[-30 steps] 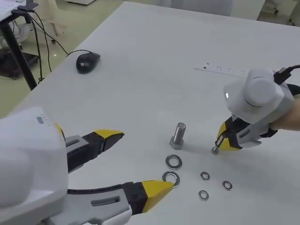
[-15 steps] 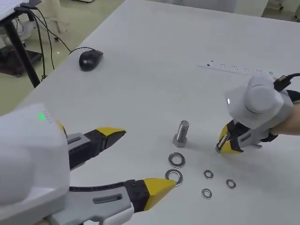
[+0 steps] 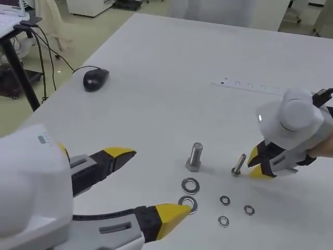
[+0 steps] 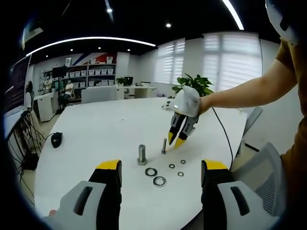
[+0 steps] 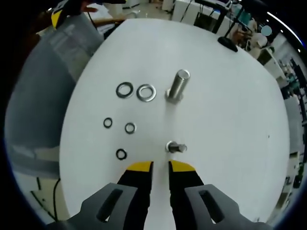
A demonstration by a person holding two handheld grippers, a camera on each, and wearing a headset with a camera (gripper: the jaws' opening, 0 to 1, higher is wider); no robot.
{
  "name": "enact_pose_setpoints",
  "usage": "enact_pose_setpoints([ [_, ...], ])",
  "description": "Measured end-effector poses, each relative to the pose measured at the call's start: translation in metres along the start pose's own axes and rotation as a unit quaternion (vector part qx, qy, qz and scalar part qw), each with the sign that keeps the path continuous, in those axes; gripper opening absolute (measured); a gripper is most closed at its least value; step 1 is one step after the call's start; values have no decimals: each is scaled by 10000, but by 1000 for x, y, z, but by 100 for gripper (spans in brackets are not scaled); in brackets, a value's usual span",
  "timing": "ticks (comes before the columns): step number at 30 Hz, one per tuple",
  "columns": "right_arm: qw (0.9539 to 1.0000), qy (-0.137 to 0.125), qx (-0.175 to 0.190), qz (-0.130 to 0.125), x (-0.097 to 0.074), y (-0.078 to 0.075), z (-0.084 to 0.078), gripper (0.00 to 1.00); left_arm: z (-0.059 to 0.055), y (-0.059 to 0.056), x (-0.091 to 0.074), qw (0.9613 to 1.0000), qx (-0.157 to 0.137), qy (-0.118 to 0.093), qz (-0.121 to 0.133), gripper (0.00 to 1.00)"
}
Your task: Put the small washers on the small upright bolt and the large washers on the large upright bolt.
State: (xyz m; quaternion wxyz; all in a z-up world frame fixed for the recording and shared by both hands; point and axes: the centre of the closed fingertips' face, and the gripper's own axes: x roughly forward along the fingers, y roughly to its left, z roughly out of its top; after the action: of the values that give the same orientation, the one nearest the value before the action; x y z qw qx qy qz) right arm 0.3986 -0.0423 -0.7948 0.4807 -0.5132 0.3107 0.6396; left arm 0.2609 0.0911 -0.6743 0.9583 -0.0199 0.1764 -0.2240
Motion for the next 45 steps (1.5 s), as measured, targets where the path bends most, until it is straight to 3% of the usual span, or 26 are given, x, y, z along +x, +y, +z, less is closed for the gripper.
enact_pose_setpoints([
  [7,9998,-63,52,174,-4,30,1,14,3,-1,-6,9999,123,-39,14,66],
  [15,9993,25,70,380,11,54,-5,18,1,-8,-9,9999,159,-19,-35,66],
  [23,9991,15,170,400,21,51,-2,18,4,-14,-9,9998,187,-6,-79,66],
  [33,9988,19,237,437,27,48,-2,19,8,-11,-10,9999,163,-48,-22,66],
  [45,9993,48,-34,368,28,48,-2,13,7,-11,-7,9999,124,-62,-22,66],
])
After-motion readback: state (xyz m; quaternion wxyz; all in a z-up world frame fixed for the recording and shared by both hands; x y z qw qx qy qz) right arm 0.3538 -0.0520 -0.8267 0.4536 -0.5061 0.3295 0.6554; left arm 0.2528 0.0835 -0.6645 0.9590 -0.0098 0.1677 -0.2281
